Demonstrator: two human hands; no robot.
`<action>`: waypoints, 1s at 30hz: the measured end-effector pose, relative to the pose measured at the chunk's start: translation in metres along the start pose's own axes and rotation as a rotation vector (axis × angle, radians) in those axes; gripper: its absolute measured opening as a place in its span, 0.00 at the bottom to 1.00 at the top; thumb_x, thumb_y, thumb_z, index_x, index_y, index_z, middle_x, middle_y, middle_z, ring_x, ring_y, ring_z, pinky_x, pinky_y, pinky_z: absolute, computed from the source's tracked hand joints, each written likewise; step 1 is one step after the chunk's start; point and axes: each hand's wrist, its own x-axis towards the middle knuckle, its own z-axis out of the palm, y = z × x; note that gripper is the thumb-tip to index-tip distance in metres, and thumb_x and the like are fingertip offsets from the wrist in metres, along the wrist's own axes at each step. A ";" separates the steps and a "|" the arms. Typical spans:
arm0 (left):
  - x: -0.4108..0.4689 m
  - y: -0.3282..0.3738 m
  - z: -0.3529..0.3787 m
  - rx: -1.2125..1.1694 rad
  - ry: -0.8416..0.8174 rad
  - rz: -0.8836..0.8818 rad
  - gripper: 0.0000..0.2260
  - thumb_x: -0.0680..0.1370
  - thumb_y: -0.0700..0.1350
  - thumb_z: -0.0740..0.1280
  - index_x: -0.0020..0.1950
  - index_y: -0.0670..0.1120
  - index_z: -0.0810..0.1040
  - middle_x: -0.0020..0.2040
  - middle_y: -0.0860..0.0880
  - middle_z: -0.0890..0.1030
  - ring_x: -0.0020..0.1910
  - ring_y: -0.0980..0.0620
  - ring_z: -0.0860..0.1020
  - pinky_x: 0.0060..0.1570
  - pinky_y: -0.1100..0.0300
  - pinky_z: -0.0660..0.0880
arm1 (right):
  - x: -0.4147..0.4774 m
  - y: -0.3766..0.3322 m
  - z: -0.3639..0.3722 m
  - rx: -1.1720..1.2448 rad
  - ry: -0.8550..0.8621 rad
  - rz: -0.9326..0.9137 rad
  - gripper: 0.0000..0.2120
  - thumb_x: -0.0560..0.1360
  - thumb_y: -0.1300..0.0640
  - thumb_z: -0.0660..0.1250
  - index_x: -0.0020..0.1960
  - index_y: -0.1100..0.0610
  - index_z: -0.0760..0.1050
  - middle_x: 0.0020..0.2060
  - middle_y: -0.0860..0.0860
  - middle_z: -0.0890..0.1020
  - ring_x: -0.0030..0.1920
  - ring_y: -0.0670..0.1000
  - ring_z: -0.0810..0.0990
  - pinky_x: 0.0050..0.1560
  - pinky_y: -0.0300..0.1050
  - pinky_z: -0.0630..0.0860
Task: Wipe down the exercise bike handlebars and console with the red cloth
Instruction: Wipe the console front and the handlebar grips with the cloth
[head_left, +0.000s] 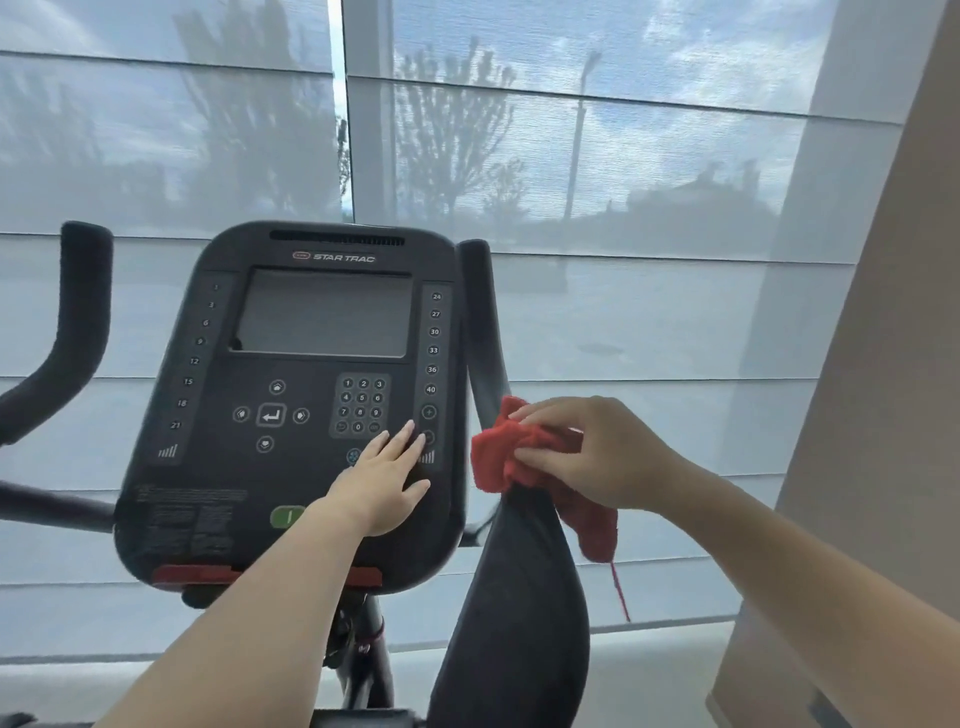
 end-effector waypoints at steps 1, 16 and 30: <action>0.001 -0.001 0.000 -0.001 0.001 0.005 0.27 0.81 0.55 0.53 0.77 0.54 0.45 0.77 0.60 0.39 0.76 0.54 0.41 0.74 0.48 0.54 | 0.000 -0.001 0.000 0.001 0.048 0.026 0.08 0.69 0.54 0.73 0.47 0.47 0.81 0.45 0.38 0.83 0.49 0.33 0.76 0.50 0.23 0.68; 0.003 0.009 -0.002 -0.144 0.045 -0.017 0.27 0.80 0.55 0.55 0.77 0.50 0.52 0.78 0.53 0.49 0.77 0.50 0.48 0.74 0.50 0.50 | -0.036 -0.024 0.006 -0.011 -0.044 0.023 0.11 0.69 0.51 0.74 0.51 0.47 0.80 0.46 0.41 0.83 0.49 0.37 0.78 0.52 0.30 0.71; -0.044 0.069 -0.052 -0.557 0.318 0.126 0.22 0.81 0.51 0.57 0.75 0.49 0.60 0.75 0.52 0.62 0.73 0.56 0.60 0.67 0.65 0.54 | -0.101 -0.038 -0.013 -0.030 -0.170 -0.039 0.10 0.68 0.53 0.73 0.50 0.49 0.81 0.47 0.42 0.83 0.49 0.41 0.78 0.52 0.35 0.72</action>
